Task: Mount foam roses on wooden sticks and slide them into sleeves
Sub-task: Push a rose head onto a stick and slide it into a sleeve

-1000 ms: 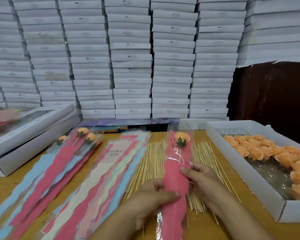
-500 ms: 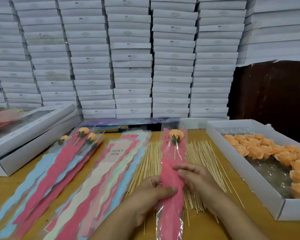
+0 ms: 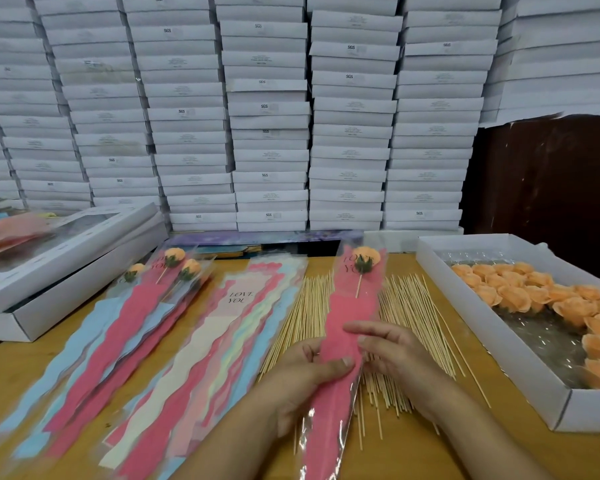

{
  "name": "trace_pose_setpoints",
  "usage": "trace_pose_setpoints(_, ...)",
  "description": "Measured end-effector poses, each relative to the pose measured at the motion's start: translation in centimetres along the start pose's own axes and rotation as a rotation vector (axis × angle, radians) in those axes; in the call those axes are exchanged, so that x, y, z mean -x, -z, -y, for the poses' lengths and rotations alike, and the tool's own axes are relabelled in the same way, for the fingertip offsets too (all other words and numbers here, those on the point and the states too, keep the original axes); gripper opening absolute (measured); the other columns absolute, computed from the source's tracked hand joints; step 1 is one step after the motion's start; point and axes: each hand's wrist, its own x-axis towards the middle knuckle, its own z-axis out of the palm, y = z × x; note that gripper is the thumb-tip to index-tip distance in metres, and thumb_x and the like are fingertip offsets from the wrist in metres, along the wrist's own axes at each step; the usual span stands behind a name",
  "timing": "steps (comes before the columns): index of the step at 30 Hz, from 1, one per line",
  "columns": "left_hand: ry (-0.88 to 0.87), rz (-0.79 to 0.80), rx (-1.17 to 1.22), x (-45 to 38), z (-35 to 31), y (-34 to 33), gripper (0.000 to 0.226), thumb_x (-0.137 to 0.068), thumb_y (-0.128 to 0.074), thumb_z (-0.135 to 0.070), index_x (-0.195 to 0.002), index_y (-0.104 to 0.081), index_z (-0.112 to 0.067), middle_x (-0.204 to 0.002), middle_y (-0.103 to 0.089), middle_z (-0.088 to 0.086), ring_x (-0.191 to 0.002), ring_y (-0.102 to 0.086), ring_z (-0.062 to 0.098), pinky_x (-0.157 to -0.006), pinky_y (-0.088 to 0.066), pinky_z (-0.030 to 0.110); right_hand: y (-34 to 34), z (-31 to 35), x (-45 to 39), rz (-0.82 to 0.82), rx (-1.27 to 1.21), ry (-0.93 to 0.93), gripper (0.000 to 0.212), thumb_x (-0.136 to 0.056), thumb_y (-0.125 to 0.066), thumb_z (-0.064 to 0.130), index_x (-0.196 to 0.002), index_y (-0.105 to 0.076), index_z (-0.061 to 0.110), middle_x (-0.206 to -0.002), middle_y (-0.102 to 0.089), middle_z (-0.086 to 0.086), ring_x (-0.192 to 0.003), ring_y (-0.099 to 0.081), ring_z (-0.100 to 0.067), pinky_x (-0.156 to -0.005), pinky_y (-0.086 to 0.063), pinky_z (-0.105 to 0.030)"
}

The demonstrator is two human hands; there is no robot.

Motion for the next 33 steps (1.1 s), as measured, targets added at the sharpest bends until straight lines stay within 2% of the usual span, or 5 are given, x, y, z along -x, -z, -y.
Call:
trace_pose_setpoints(8, 0.071, 0.036, -0.005, 0.0, -0.1, 0.1, 0.023, -0.082, -0.082, -0.025, -0.098, -0.078, -0.009, -0.077, -0.071, 0.012, -0.057, -0.065, 0.018, -0.054, -0.054, 0.027, 0.3, -0.6, -0.5, -0.098, -0.021, 0.063, 0.032, -0.088, -0.068, 0.000, -0.110, -0.071, 0.022, -0.101, -0.076, -0.001, -0.095, -0.073, -0.017, -0.076, -0.058, -0.025)
trace_pose_setpoints(15, 0.070, 0.012, -0.087, -0.3, 0.3, 0.5, 0.010, -0.085, -0.079, -0.024, -0.078, -0.080, -0.018, -0.073, -0.071, 0.005, -0.058, -0.064, 0.013, -0.055, -0.052, 0.024, 0.4, -0.9, -1.0, -0.132, -0.053, 0.054, 0.029, -0.094, -0.062, 0.008, -0.116, -0.070, 0.024, -0.108, -0.075, 0.005, -0.097, -0.072, -0.017, -0.082, -0.060, -0.038)
trace_pose_setpoints(20, 0.047, -0.154, -0.108, -0.3, -0.6, 1.2, 0.008, -0.084, -0.078, -0.020, -0.084, -0.079, -0.013, -0.077, -0.074, 0.008, -0.058, -0.066, 0.016, -0.055, -0.053, 0.026, 0.7, -0.4, -0.9, -0.179, -0.092, 0.092, 0.033, -0.098, -0.056, 0.015, -0.126, -0.063, 0.030, -0.119, -0.068, 0.010, -0.094, -0.068, -0.019, -0.067, -0.055, -0.030)
trace_pose_setpoints(28, -0.117, -0.270, -0.146, 1.3, -6.9, 4.6, 0.032, -0.066, -0.081, -0.020, -0.096, -0.077, -0.011, -0.074, -0.074, 0.006, -0.055, -0.063, 0.013, -0.050, -0.051, 0.026, 0.9, -0.8, -1.0, -0.188, -0.109, 0.097, 0.037, -0.096, -0.057, 0.009, -0.125, -0.059, 0.032, -0.122, -0.066, 0.005, -0.089, -0.067, -0.017, -0.066, -0.054, -0.030)
trace_pose_setpoints(33, -0.160, -0.486, -0.244, 2.8, -9.7, 9.6, 0.024, -0.077, -0.080, -0.014, -0.099, -0.073, -0.005, -0.069, -0.073, 0.007, -0.046, -0.062, 0.011, -0.043, -0.048, 0.019, 1.3, -0.8, -1.1, -0.206, -0.141, 0.105, 0.038, -0.096, -0.056, 0.006, -0.126, -0.060, 0.028, -0.120, -0.067, 0.002, -0.090, -0.066, -0.021, -0.065, -0.053, -0.033)
